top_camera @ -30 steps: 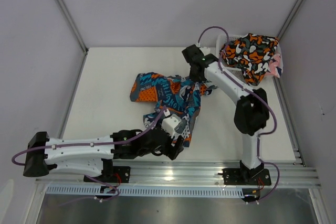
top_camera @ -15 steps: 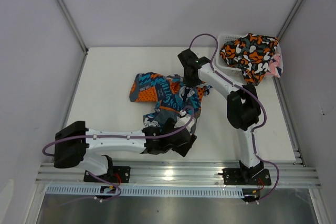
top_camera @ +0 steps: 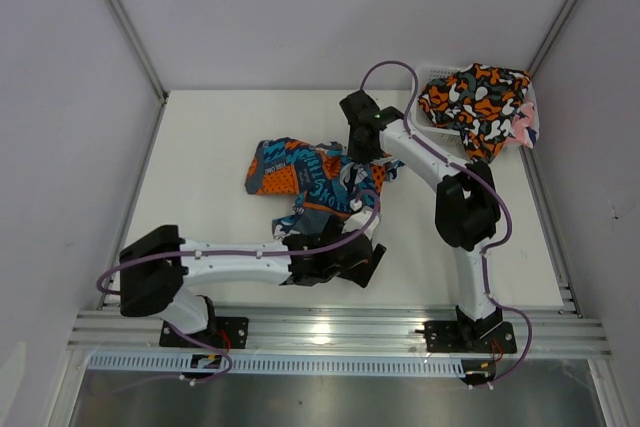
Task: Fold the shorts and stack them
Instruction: Flatten the shorts out
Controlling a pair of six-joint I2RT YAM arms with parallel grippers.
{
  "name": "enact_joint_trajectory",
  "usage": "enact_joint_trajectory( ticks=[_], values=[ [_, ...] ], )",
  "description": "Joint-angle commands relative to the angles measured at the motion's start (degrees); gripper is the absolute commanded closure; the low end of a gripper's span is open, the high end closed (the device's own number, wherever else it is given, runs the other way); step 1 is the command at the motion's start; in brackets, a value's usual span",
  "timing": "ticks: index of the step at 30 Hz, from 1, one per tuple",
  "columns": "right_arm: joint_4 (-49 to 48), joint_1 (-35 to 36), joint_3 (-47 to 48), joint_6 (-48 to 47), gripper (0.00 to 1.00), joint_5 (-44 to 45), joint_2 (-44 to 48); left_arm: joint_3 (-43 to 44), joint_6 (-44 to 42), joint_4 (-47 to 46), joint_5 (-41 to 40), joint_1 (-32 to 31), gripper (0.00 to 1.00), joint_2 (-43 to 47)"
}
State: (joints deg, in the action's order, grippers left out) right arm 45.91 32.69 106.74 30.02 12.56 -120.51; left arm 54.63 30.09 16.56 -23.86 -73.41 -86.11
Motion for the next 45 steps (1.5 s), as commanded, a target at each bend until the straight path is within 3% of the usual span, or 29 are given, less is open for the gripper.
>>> enact_joint_trajectory(
  ticks=[1,7,9,10,12,13,15,16,20,21,24,28,32,37,45],
  values=[
    [-1.00,0.45,0.31,0.56,0.98,-0.43,4.14,2.06,0.85,-3.54,-1.45,0.28,0.01,-3.70],
    [-0.47,0.45,0.22,0.48,0.99,-0.34,4.49,5.83,0.32,-3.11,-3.65,0.46,0.02,-10.48],
    [-0.30,0.45,-0.04,0.39,0.99,-0.17,4.84,5.57,0.85,-3.37,-4.35,0.81,0.15,-12.24],
    [-0.21,0.45,-0.21,0.39,0.99,-0.16,4.93,5.05,1.03,-3.81,-4.36,1.42,0.29,-12.68],
    [-0.12,0.45,-0.39,0.39,0.99,0.01,5.11,5.14,0.85,-4.07,-2.34,2.47,0.46,-14.17],
    [-0.21,0.45,-0.48,0.30,0.99,0.19,5.11,5.05,0.68,-4.42,-1.20,2.74,0.69,-14.35],
    [0.32,0.36,-0.30,-0.05,0.99,0.89,4.58,3.74,0.24,-5.13,1.87,3.01,0.93,-12.61],
    [0.75,0.27,-0.04,-0.48,0.99,1.24,4.23,3.12,0.06,-5.91,2.93,2.92,1.00,-11.29],
    [5.76,-0.25,4.17,-2.42,1.00,6.14,1.42,-1.80,-1.78,-7.85,13.63,3.01,1.00,0.03],
    [7.94,-0.17,6.18,-2.86,1.00,6.77,0.72,-4.51,-1.70,-8.20,19.58,3.09,1.00,2.76],
    [9.11,-0.43,7.87,-4.62,1.00,5.65,-1.74,-8.47,-0.12,-7.68,25.68,4.23,1.00,14.10],
    [6.30,-0.43,8.05,-6.72,0.98,-0.50,-3.50,-14.88,1.64,-6.10,36.39,13.69,1.00,26.22],
    [3.84,0.71,8.83,-9.09,0.95,-6.04,-4.38,-18.15,0.06,-2.50,38.70,20.13,1.00,29.76],
    [3.84,0.98,9.90,-9.37,0.61,-7.02,-5.27,-22.46,0.06,-1.62,40.20,26.55,1.00,31.79],
    [-4.68,-4.38,-3.80,-6.20,0.50,-10.27,8.08,-25.71,1.64,-1.35,35.20,31.83,1.00,32.67]
  ],
)
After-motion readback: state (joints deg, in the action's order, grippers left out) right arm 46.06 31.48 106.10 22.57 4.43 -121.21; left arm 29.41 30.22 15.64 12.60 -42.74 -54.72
